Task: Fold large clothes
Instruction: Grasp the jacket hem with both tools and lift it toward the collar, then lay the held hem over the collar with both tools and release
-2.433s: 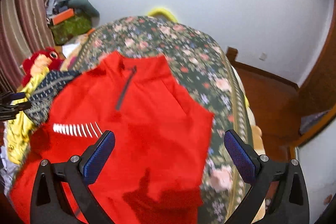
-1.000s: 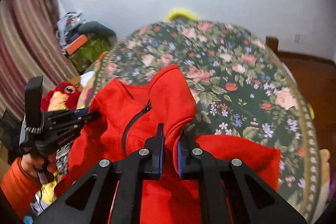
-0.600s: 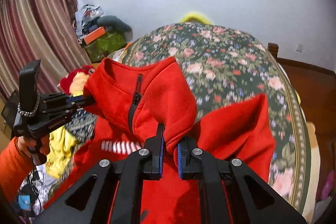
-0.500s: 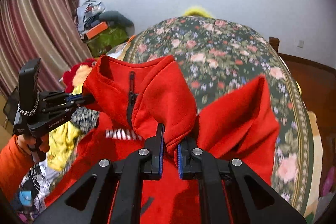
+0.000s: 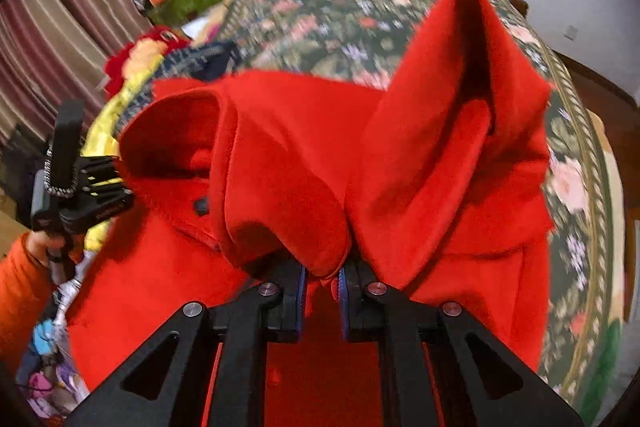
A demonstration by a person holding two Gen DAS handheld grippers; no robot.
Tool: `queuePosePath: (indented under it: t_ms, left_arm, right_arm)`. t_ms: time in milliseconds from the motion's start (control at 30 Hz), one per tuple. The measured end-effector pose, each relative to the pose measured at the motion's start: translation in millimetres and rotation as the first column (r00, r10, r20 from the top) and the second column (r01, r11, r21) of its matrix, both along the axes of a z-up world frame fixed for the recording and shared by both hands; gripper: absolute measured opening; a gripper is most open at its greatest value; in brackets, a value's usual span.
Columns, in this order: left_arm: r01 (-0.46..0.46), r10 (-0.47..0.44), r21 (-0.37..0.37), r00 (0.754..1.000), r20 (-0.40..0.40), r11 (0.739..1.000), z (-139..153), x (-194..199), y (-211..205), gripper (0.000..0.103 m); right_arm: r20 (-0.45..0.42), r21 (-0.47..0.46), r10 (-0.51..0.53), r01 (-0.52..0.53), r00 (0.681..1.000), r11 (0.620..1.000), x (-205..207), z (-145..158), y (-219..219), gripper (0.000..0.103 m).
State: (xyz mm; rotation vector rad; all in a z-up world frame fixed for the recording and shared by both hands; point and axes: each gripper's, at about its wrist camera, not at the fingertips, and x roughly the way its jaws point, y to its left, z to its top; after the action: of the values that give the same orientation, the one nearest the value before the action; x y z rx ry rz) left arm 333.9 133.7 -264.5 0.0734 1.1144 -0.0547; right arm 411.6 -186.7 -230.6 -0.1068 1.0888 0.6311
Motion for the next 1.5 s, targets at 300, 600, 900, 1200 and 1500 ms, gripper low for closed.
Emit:
queuePosePath:
  t_ms: [300, 600, 900, 1200, 1500]
  left_arm:
    - [-0.103, 0.103, 0.017, 0.995, -0.001, 0.995, -10, -28, 33, 0.034]
    - [-0.165, 0.164, -0.003, 0.981, 0.105, 0.986, 41, -40, 45, 0.045]
    - [-0.096, 0.108, -0.214, 0.993, 0.044, 0.972, 30, 2, -1, 0.053]
    - [-0.078, 0.079, -0.046, 0.997, 0.011, 0.996, -7, 14, -31, 0.067]
    - [-0.1, 0.101, -0.037, 0.995, 0.024, 0.994, 1, 8, -27, 0.067]
  right_arm:
    - [0.084, -0.012, -0.022, 0.023, 0.996, 1.0, -36, 21, -24, 0.009]
    - [0.258, -0.064, -0.072, 0.092, 0.964, 0.994, -46, 51, -31, 0.01]
    - [0.15, -0.006, -0.11, 0.112, 0.983, 0.994, -28, 33, -31, 0.01]
    - [0.156, -0.093, -0.134, 0.15, 0.979, 0.984, -37, 34, -70, 0.01]
    - [0.172, 0.019, -0.212, 0.212, 0.962, 0.977, -25, 75, -106, 0.01]
